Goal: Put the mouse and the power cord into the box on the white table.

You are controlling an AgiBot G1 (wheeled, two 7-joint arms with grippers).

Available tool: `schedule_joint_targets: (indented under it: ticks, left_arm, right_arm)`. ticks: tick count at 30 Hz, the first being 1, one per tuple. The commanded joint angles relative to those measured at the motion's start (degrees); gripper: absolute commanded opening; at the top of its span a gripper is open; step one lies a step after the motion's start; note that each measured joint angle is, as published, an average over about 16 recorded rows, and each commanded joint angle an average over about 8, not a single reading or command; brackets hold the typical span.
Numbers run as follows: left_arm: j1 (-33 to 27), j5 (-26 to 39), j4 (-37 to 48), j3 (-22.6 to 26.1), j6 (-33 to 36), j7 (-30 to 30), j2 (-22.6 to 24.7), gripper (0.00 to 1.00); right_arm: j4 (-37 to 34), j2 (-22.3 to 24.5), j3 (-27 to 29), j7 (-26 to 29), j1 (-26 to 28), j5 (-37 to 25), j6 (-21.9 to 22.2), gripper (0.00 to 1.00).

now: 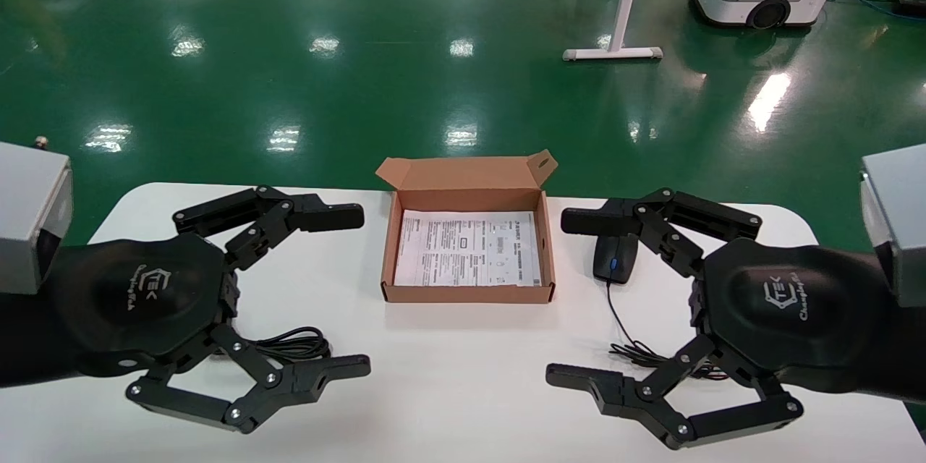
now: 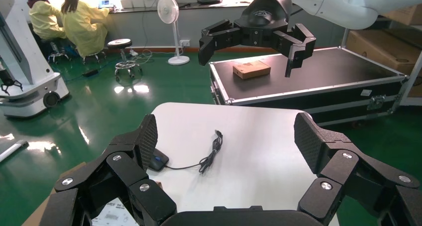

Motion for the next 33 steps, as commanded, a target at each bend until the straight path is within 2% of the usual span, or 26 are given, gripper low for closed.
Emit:
schedule_joint_targets:
  ticks: [1,18,23,28,33]
  left_arm:
    - [0.0,0.0,0.0,0.0,0.0,0.0,0.0,1.0]
    - [-0.08,0.12,0.08,0.1,0.0,0.07,0.06,1.0]
    - [-0.76,1.92,-0.49,0.94,1.3,-0.01,-0.66,1.0]
    - [-4.31,7.16,-1.1,4.57,4.32,0.07,-2.08,1.0]
    - [-9.79,13.51,-1.01,11.85,5.57,1.61,-3.44,1.0]
  right_arm:
    - [0.0,0.0,0.0,0.0,0.0,0.0,0.0,1.0]
    - [0.01,0.0,0.0,0.01,-0.01,0.01,0.0,1.0]
    - [0.02,0.02,-0.06,-0.27,0.1,-0.19,-0.23,1.0]
    - [-0.24,0.56,-1.14,-2.45,1.65,-3.46,-2.23,1.0]
    - [-2.81,1.45,-4.68,-7.53,4.9,-9.9,-4.82,1.0]
